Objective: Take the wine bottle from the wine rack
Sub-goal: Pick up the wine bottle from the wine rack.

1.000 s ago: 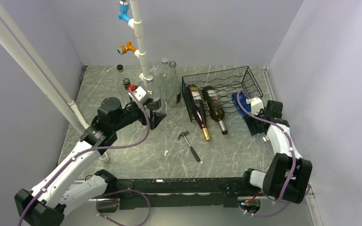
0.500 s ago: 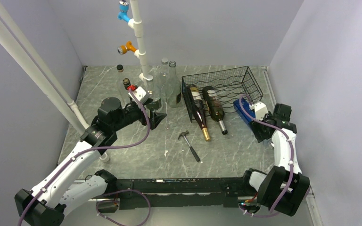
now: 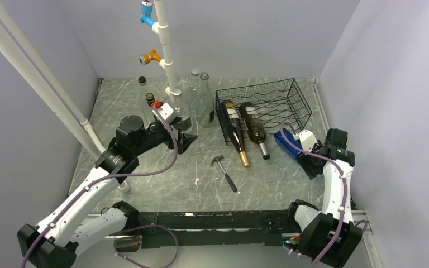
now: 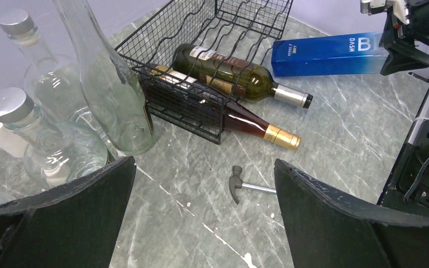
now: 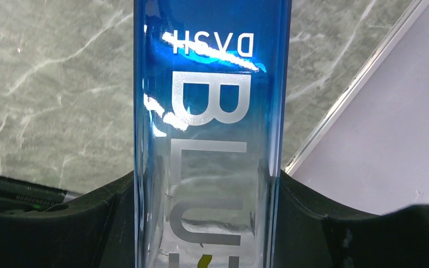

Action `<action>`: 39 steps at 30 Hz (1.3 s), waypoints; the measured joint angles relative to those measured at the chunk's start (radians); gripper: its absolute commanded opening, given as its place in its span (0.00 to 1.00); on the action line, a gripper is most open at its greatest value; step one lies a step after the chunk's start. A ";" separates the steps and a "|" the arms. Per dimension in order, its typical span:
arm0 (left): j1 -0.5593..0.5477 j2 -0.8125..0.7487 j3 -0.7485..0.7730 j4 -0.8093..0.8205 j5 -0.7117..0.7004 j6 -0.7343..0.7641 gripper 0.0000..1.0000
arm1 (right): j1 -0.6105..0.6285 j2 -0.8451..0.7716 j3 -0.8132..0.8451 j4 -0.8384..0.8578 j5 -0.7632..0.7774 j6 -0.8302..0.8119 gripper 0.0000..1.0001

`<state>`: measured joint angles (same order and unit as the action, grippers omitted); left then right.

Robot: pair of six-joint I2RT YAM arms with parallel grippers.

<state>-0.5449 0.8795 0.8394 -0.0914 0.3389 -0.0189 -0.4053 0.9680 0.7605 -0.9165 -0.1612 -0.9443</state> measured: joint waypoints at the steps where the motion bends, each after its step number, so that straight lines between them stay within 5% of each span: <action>1: 0.000 0.000 0.000 0.000 0.003 0.002 0.99 | 0.000 -0.005 0.003 -0.015 0.005 -0.009 0.00; 21: -0.040 0.024 -0.050 0.068 0.230 0.053 1.00 | -0.001 -0.023 0.159 -0.274 0.123 -0.350 0.00; 39: -0.135 0.111 -0.117 0.232 0.455 0.069 0.99 | -0.001 -0.057 0.307 -0.507 0.154 -0.841 0.00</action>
<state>-0.6796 0.9909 0.7227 0.1406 0.7940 0.0498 -0.4061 0.9108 1.0679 -1.4239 -0.0071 -1.7855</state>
